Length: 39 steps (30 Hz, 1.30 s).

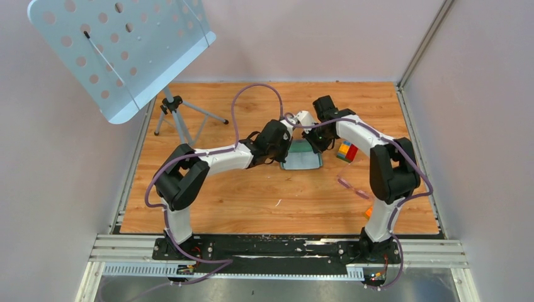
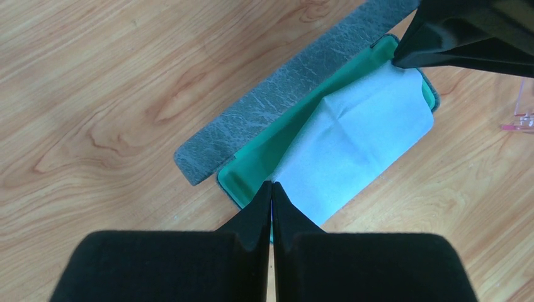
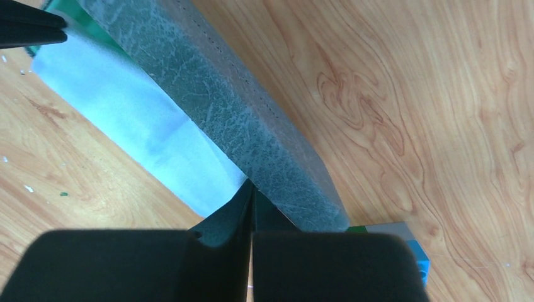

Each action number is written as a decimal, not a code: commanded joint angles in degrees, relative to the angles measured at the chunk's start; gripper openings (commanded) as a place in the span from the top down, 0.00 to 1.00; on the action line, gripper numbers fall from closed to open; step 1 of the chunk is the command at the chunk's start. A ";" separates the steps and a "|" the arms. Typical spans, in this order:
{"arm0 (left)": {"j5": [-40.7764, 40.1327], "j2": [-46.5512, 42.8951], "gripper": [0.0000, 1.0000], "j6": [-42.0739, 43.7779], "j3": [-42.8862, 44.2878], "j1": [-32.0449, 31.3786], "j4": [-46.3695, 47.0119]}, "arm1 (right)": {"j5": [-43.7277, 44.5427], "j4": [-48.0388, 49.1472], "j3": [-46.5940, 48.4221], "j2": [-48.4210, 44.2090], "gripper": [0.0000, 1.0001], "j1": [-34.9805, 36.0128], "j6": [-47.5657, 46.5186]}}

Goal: Organize the sunglasses
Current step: Place the glasses cleaning cloth in the sunglasses case.

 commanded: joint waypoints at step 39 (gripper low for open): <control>3.15 -7.31 1.00 -2.76 -2.14 -0.12 1.81 | -3.26 -4.24 -2.36 -9.02 1.00 0.38 2.66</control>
